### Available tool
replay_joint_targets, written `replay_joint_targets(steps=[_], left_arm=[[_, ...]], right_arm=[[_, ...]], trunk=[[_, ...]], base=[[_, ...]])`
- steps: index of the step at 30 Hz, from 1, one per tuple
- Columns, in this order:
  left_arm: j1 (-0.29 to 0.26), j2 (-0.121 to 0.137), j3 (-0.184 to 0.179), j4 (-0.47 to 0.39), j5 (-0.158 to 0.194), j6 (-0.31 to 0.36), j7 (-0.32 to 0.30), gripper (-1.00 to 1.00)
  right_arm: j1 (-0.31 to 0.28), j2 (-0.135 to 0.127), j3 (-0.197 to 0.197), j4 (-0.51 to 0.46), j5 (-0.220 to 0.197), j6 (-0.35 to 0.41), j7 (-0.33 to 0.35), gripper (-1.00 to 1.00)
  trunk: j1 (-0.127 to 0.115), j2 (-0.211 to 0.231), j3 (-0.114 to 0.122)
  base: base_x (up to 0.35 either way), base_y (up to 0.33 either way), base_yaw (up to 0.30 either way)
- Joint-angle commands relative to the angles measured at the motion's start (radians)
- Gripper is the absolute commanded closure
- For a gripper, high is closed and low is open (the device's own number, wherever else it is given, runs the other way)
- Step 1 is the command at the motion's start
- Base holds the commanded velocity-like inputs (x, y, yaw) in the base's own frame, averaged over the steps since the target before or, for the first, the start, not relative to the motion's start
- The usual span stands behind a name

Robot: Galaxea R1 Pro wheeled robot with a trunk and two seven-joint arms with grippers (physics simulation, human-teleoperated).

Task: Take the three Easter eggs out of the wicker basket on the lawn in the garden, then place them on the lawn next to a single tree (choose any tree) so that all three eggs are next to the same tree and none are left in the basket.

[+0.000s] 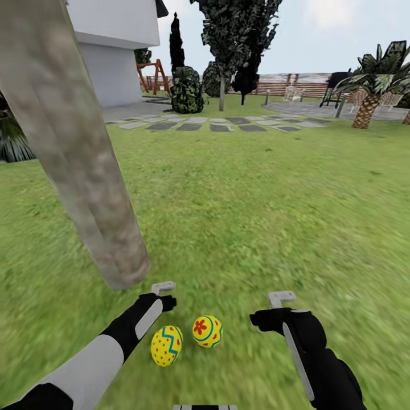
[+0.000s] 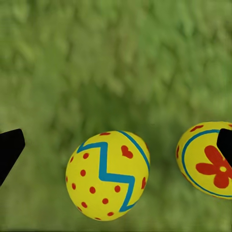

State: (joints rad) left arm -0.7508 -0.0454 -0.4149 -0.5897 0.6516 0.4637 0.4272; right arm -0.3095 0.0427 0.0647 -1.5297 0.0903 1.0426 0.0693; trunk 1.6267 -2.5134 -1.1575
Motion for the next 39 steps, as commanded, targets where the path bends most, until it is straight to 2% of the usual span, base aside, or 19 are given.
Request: replay_joint_targets(steps=[1,22,39], left_arm=[[-0.001,0.001,-0.006,-0.002,0.010,0.002,0.010,-1.00],[-0.001,-0.001,-0.007,-0.002,0.010,0.003,0.013,-1.00],[-0.001,-0.001,-0.006,-0.001,0.011,0.003,0.012,-1.00]], right_arm=[[0.000,0.001,0.000,-0.001,0.009,0.005,0.007,-1.00],[0.000,0.003,0.000,-0.001,0.009,0.005,0.007,-1.00],[0.000,0.003,0.000,-0.001,0.009,0.005,0.007,-1.00]], trunk=[[0.000,0.000,-0.002],[0.000,0.000,-0.024],[0.000,0.000,-0.043]], base=[[0.000,0.000,0.184],[-0.003,0.000,0.205],[-0.288,0.004,0.208]])
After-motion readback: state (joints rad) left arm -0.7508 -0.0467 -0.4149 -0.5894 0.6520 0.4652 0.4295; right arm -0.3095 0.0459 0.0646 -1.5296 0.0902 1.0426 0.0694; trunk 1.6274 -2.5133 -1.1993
